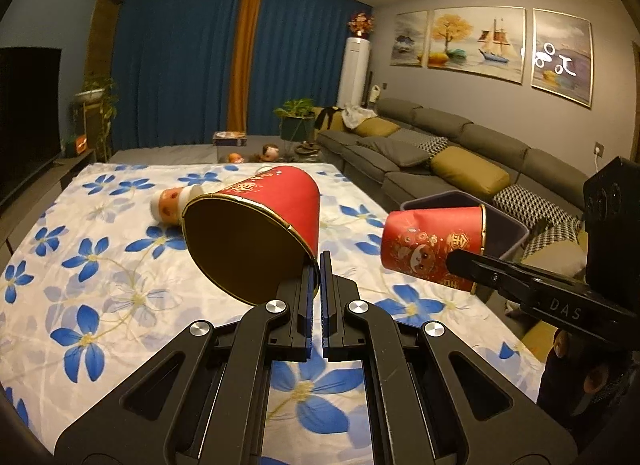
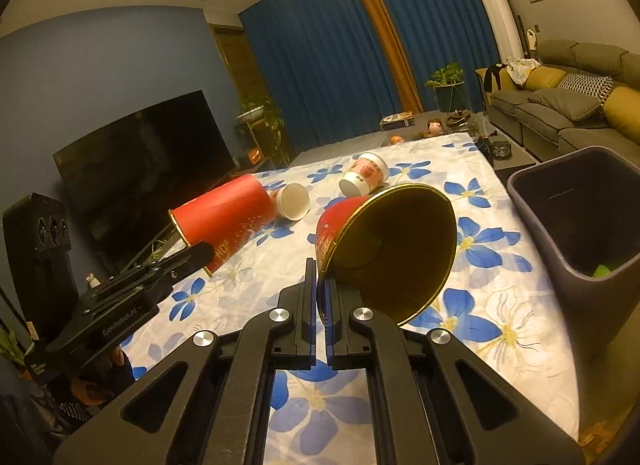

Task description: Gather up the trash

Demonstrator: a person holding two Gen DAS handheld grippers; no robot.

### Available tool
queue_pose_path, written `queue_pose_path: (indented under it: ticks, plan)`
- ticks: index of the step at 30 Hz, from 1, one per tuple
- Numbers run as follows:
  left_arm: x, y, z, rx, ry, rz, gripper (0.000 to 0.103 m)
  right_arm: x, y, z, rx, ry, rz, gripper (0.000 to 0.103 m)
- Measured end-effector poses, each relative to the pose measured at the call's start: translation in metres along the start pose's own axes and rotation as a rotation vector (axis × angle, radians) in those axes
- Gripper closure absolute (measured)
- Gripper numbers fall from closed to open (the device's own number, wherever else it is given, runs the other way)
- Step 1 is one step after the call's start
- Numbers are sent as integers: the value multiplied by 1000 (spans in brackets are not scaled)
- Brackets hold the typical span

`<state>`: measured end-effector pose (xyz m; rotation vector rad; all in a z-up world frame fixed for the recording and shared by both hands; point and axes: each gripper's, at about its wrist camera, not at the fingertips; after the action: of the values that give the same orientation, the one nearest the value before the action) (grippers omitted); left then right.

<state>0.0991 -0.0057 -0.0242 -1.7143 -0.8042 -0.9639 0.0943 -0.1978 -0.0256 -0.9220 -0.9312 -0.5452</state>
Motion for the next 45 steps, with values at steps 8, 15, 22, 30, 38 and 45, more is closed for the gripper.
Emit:
queue_pose_path:
  ticks: [8,15,22,30,38,45]
  plan:
    - [5,17,-31,-39,41,8,101,7,-23,-24,-61,3,-36,99]
    - [20,43,-72,-91,130,-6,101,24,-46,-62,-158,10,-86,99]
    - [38,78,-126,-173,172,-24,101,40,-69,-106,-283,29,-137,99]
    - [45,123,-174,-259,180,-4,101,46,-76,-149,-374,70,-149,99]
    - [43,156,-200,-289,196,24,101,46,-63,-166,-413,69,-142,99]
    - [39,181,-216,-297,215,56,101,44,-54,-181,-424,99,-129,99]
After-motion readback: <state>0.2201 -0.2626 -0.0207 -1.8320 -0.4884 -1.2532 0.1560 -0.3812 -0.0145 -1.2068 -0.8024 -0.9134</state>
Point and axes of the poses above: each gripper's, at about its wrist camera, not at the fingertips, and y roughly the way its jaws point, z to its left, x to its top, and after that the axes turned 5 degrees about -y, right-handed
